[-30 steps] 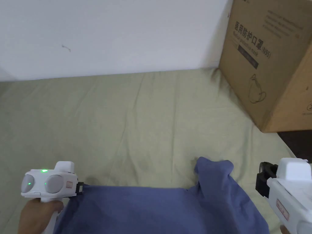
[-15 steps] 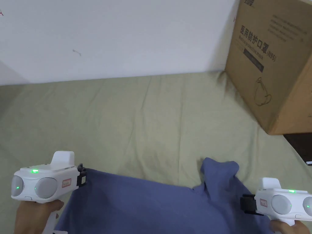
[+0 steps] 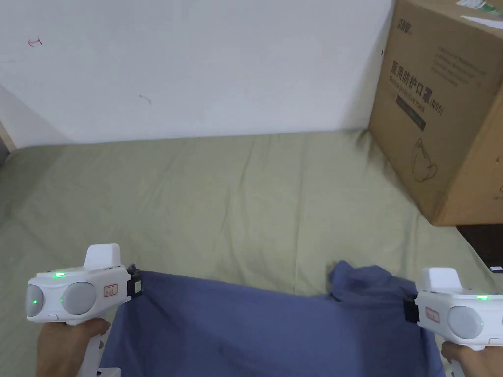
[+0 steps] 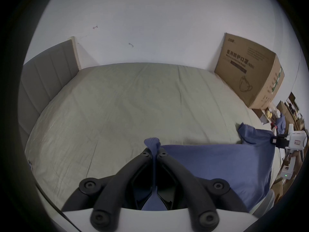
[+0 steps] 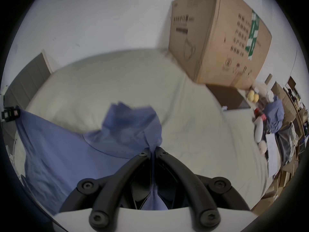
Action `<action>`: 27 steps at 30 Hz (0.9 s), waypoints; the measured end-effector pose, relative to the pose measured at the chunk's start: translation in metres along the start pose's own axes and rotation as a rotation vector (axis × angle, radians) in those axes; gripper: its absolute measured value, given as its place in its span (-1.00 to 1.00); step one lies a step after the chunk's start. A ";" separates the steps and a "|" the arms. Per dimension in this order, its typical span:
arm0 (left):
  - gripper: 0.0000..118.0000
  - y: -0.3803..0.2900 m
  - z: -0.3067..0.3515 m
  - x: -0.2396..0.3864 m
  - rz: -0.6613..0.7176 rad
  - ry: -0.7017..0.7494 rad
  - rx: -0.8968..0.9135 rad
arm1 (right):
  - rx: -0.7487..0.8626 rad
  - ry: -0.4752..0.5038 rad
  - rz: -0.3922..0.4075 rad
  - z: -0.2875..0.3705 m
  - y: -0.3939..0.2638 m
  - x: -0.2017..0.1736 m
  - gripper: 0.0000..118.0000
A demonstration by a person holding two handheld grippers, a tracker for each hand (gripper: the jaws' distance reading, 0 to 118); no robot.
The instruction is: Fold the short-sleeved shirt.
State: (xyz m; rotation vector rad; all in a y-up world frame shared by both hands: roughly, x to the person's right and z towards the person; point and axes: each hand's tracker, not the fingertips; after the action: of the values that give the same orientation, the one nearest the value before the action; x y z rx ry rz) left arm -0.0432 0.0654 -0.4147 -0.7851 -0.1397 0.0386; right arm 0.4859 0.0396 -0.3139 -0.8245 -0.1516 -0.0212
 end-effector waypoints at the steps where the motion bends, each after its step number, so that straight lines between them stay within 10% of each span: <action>1: -0.99 0.001 0.004 -0.006 0.016 0.000 0.014 | 0.039 0.004 0.002 0.012 0.007 0.000 -0.97; 27: -0.99 0.279 0.202 -0.048 0.112 0.154 0.630 | 0.805 0.107 0.011 0.213 0.302 -0.053 -0.97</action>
State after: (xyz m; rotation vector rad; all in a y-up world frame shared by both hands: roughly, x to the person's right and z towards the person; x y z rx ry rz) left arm -0.1146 0.3999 -0.4759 -0.1641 0.0643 0.1218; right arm 0.4298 0.3988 -0.3997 -0.0205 -0.0435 0.0068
